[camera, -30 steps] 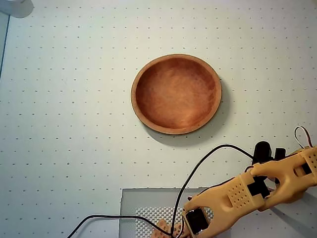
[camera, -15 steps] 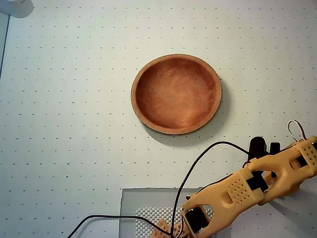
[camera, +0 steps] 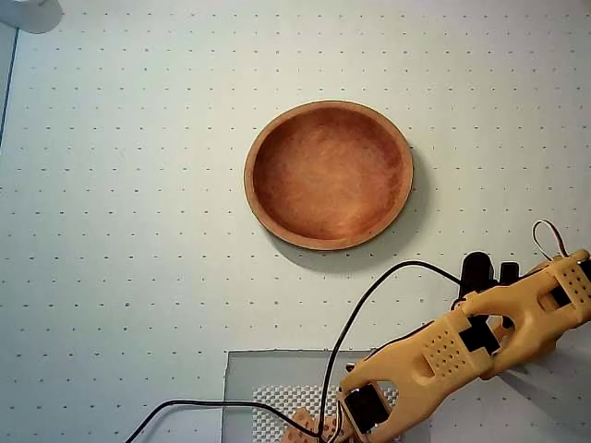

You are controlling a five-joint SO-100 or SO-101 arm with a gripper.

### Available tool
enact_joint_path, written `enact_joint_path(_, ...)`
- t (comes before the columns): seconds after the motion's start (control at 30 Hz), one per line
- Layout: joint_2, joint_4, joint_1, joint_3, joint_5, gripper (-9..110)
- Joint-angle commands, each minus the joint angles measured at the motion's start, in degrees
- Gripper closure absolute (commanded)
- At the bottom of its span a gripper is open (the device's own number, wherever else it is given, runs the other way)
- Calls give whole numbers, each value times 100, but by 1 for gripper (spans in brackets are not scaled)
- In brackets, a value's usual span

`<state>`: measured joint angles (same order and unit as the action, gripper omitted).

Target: Grasp a clothespin and put it in the bowl.

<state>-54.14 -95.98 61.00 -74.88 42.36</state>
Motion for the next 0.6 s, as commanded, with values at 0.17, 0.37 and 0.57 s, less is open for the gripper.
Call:
enact_joint_path(0.17,-1881,-545,-958,-53,44,104)
enact_joint_path(0.37,-3173,-650,-1591,-132,70,104)
enact_joint_path(0.57,-4289,-668,-2303,-149,53,104)
